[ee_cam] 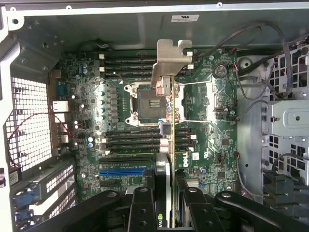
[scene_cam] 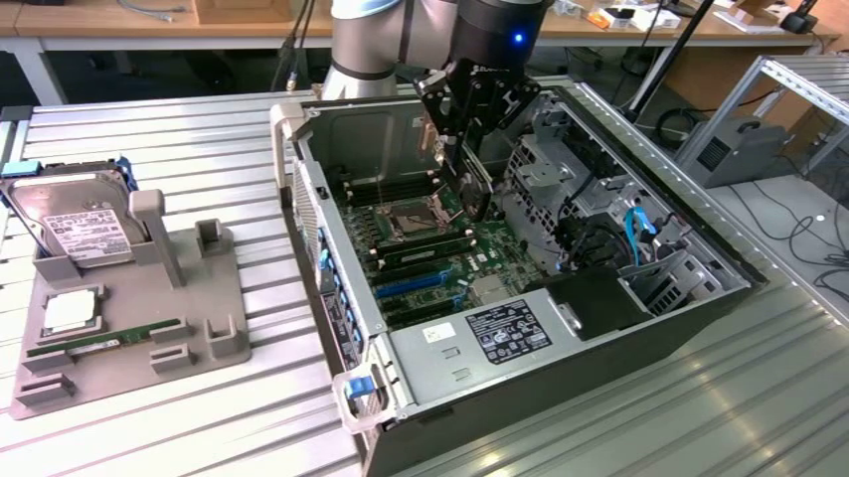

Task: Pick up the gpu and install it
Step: 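Pick up the gpu and move the gpu toward the slot, then insert the gpu into the slot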

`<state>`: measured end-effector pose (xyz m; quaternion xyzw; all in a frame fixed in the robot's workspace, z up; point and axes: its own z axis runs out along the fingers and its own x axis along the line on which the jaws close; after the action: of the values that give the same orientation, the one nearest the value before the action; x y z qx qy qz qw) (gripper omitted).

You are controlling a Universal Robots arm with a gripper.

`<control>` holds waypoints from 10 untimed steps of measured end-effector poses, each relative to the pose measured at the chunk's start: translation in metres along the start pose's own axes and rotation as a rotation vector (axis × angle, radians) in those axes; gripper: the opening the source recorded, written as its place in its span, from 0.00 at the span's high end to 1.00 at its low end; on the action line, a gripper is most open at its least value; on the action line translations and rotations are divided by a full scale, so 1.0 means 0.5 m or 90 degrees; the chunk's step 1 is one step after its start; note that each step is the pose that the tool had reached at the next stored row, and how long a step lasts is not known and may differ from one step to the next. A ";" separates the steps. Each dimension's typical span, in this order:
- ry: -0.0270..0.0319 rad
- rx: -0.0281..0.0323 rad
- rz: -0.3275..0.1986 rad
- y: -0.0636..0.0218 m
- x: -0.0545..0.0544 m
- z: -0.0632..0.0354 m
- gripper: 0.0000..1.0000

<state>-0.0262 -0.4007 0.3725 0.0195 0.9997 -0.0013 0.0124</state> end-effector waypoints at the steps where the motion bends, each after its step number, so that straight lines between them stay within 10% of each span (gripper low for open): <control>1: 0.0000 0.0000 0.000 0.000 0.000 0.000 0.73; 10: -0.0001 -0.0010 -0.041 0.000 0.000 0.000 0.73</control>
<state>-0.0262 -0.4007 0.3724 -0.0128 0.9998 -0.0009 0.0124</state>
